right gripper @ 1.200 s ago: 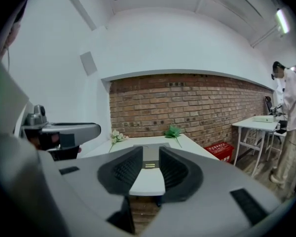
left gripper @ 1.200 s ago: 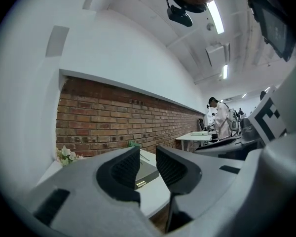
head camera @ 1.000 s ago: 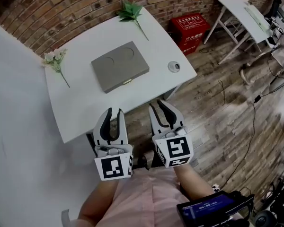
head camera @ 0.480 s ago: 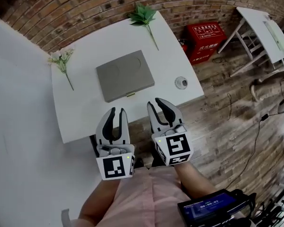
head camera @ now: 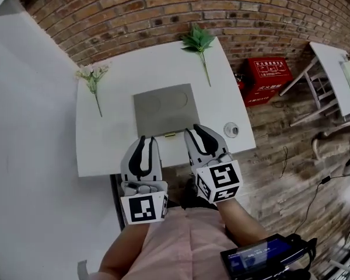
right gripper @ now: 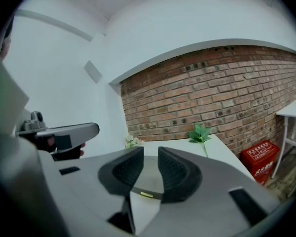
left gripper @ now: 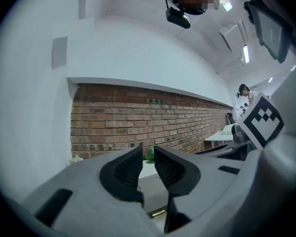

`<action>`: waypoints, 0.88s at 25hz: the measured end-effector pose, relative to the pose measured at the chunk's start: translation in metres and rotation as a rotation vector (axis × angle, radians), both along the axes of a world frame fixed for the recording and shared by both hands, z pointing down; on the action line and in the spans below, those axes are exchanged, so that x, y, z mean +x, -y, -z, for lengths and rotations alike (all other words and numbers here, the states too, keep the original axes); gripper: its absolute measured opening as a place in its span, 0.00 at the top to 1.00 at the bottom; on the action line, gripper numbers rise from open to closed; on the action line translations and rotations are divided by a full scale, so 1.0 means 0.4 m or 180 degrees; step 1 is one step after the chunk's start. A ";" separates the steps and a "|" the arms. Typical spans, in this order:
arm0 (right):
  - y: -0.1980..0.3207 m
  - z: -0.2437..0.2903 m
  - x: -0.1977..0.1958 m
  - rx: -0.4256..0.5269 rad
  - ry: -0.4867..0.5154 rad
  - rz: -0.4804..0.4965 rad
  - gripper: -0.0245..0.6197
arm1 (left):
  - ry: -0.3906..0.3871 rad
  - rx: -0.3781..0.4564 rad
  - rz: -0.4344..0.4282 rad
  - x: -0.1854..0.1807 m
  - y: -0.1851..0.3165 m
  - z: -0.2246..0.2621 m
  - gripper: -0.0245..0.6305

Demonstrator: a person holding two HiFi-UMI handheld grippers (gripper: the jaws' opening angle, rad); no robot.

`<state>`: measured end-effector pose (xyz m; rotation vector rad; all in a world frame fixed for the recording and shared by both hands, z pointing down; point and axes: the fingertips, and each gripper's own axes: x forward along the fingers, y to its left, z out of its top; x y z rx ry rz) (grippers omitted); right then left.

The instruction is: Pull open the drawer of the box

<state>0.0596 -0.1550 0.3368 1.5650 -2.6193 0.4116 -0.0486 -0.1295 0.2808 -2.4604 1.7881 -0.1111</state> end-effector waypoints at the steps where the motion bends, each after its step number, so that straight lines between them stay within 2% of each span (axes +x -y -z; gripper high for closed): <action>1: 0.005 0.005 -0.005 0.0014 -0.0009 0.0028 0.81 | -0.0017 0.0021 0.0035 -0.007 0.000 0.004 0.85; 8: 0.037 0.033 -0.060 0.0054 -0.0067 0.0221 0.81 | -0.0227 -0.0028 0.0287 -0.067 0.012 0.018 0.85; 15: 0.067 0.006 -0.101 -0.0038 -0.0091 0.0321 0.81 | -0.0228 -0.0078 0.0387 -0.109 0.043 -0.002 0.86; 22: 0.080 -0.054 -0.133 -0.0271 -0.0022 0.0358 0.81 | -0.0197 -0.0094 0.0350 -0.140 0.074 -0.034 0.86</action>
